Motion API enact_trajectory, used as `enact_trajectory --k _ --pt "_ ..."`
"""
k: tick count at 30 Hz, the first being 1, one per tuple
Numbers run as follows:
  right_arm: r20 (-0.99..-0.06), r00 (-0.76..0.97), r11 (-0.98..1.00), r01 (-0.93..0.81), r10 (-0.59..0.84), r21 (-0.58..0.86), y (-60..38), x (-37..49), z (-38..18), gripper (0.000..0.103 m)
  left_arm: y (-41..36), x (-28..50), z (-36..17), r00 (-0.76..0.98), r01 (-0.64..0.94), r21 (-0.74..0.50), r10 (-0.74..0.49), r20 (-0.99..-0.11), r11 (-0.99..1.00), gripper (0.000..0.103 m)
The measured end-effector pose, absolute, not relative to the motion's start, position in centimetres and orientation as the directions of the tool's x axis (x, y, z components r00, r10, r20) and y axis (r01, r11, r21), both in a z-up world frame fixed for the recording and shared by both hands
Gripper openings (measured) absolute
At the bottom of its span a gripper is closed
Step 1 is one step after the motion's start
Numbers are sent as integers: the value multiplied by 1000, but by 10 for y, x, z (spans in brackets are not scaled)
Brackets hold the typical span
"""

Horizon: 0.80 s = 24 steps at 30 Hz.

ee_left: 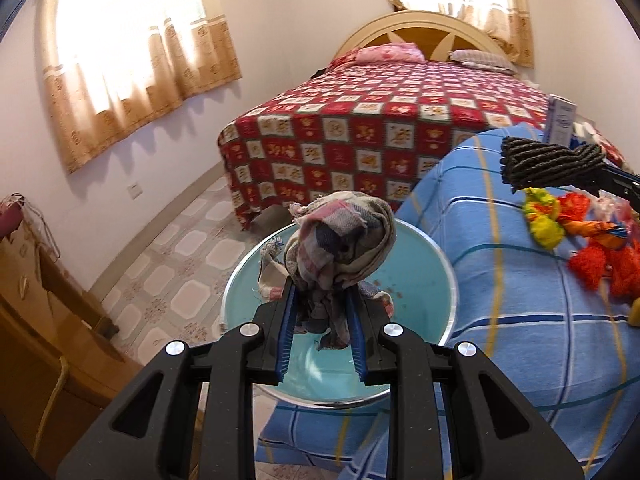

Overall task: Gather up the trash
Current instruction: 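Carry the rag and black cloth over the light-blue bin with both grippers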

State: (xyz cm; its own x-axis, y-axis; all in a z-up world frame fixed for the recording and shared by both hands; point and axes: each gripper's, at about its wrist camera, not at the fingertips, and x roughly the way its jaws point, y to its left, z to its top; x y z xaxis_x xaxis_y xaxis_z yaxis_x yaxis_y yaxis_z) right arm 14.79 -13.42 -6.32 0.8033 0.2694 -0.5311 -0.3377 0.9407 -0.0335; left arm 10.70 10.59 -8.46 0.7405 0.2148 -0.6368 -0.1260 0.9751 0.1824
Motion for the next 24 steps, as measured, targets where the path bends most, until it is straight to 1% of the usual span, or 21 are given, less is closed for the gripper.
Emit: enact_trajectory --k 8,16,24 --pt "-564 763 908 -416 316 -53 -86 173 -74 9 124 108 -88 713 -177 216 276 -645 960 24" --pt "-580 735 881 -469 351 -61 -57 184 -83 9 141 106 -88 699 -220 224 314 -643 949 24" --pt "-594 715 856 -511 369 -84 -33 189 -88 9 146 106 -88 681 -250 261 361 -637 932 25"
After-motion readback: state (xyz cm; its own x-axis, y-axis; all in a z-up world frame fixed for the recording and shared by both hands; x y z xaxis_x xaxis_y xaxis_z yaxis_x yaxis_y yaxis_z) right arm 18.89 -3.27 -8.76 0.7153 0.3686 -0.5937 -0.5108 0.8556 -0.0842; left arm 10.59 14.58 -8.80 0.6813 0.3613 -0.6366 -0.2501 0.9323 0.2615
